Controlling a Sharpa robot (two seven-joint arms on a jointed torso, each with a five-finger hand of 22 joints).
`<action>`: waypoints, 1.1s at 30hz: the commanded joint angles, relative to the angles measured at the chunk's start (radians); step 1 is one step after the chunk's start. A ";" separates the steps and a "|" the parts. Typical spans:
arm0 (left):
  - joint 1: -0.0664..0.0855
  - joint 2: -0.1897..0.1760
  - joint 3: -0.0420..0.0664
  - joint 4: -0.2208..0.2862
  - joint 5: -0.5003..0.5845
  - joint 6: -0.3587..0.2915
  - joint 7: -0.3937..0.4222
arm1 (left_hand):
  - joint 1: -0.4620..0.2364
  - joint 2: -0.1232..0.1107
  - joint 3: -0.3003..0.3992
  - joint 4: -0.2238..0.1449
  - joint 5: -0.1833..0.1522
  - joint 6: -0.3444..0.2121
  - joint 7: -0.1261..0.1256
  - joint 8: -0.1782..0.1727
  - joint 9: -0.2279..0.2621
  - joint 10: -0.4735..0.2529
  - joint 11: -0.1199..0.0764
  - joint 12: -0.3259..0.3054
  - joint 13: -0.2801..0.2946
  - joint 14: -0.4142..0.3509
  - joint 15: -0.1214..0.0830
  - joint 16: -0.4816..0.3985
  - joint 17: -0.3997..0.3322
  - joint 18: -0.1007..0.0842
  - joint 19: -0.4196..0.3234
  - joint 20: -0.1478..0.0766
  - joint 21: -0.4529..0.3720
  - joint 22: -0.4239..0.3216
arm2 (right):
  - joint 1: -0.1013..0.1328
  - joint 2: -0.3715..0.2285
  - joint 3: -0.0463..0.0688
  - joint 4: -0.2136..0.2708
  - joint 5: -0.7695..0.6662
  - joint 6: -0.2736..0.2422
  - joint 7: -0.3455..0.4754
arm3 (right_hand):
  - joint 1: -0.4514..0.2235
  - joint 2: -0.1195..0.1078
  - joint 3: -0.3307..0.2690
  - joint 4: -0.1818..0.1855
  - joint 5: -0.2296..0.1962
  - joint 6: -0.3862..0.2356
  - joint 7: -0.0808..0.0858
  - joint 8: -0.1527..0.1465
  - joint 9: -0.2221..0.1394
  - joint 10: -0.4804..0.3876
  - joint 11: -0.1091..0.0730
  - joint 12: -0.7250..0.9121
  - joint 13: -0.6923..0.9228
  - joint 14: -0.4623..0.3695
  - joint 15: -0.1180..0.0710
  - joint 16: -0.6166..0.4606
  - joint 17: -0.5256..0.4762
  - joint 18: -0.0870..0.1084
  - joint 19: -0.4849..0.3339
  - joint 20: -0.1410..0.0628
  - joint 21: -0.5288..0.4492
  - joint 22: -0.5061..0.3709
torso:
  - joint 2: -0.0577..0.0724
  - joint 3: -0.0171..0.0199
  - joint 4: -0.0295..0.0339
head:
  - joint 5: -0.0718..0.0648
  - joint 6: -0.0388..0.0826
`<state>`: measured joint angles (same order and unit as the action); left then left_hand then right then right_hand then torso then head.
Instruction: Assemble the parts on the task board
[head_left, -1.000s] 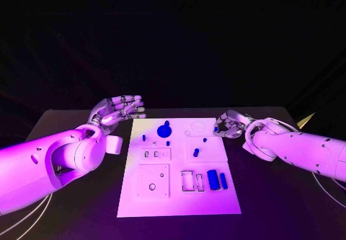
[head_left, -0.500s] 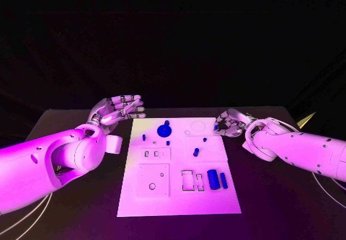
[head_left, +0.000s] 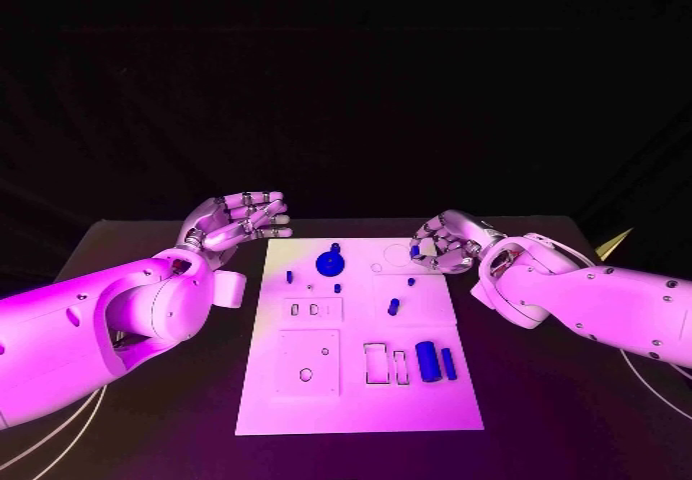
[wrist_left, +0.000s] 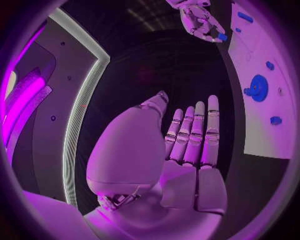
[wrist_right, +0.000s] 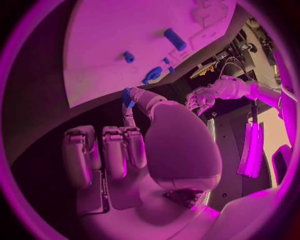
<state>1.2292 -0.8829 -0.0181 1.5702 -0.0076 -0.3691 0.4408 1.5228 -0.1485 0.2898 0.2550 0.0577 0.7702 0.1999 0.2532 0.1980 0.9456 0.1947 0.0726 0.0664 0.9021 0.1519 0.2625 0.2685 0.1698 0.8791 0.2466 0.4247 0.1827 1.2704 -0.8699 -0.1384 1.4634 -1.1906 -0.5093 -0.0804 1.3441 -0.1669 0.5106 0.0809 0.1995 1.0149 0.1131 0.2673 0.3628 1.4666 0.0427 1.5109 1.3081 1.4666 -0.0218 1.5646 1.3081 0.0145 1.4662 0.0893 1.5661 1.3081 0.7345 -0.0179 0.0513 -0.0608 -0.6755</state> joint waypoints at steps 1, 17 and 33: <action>0.001 0.004 0.000 -0.003 0.000 0.017 0.005 | 0.009 0.002 0.002 -0.006 -0.007 0.002 0.035 0.003 -0.001 0.003 0.000 -0.005 -0.001 -0.004 0.001 0.003 0.001 0.010 -0.009 -0.002 0.002 0.001 | 0.002 0.010 0.000 0.043 -0.051 -0.033 -0.091 | -0.001 0.011 0.005 -0.002 0.003 -0.002 0.004 0.015 0.019 0.049 -0.004 -0.002 0.205 0.104 -0.007 0.006 0.263 -0.014 0.105 -0.010 0.005 0.263 | -0.002 -0.0007 -0.0010 | 0.007 -0.002; 0.001 0.024 -0.001 -0.031 0.000 0.018 0.001 | 0.008 0.004 0.002 -0.006 -0.007 0.004 0.034 0.004 -0.001 0.006 0.000 -0.004 0.000 -0.003 0.000 0.003 0.002 0.010 -0.009 -0.002 0.003 0.001 | -0.016 0.172 -0.009 0.150 -0.108 -0.013 -0.278 | -0.004 0.014 0.011 -0.006 0.004 -0.010 0.007 0.017 0.021 0.044 -0.003 -0.007 0.200 0.104 -0.006 0.006 0.263 -0.014 0.105 -0.010 0.005 0.263 | -0.014 -0.0086 -0.0041 | 0.043 -0.023; 0.001 0.033 -0.001 -0.035 0.000 0.012 -0.001 | 0.008 0.004 0.002 -0.006 -0.007 0.005 0.034 0.004 0.000 0.007 -0.001 -0.003 0.000 -0.003 0.000 0.003 0.003 0.010 -0.010 -0.002 0.004 0.001 | -0.065 0.294 -0.021 0.104 -0.167 0.010 -0.354 | -0.011 0.014 0.012 -0.005 0.003 -0.015 0.008 0.019 0.022 0.043 -0.001 -0.009 0.198 0.103 -0.005 0.005 0.259 -0.014 0.105 -0.010 0.005 0.263 | -0.015 -0.0092 -0.0031 | 0.062 -0.046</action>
<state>1.2293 -0.8529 -0.0201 1.5344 -0.0076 -0.3686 0.4357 1.5228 -0.1485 0.2899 0.2551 0.0577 0.7702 0.1999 0.2532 0.1980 0.9455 0.1947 0.0726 0.0664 0.9021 0.1519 0.2625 0.2707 0.1697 0.8753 0.2431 0.4247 0.1824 1.2086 -0.5804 -0.1585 1.5718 -1.3214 -0.5231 -0.4018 1.3371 -0.1552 0.5192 0.0758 0.1996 0.9962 0.1173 0.2692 0.3628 1.4666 0.0428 1.5066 1.3076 1.4666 -0.0217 1.5646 1.3078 0.0145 1.4625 0.0857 1.5661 1.3077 0.7201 -0.0272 0.0482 -0.0001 -0.7176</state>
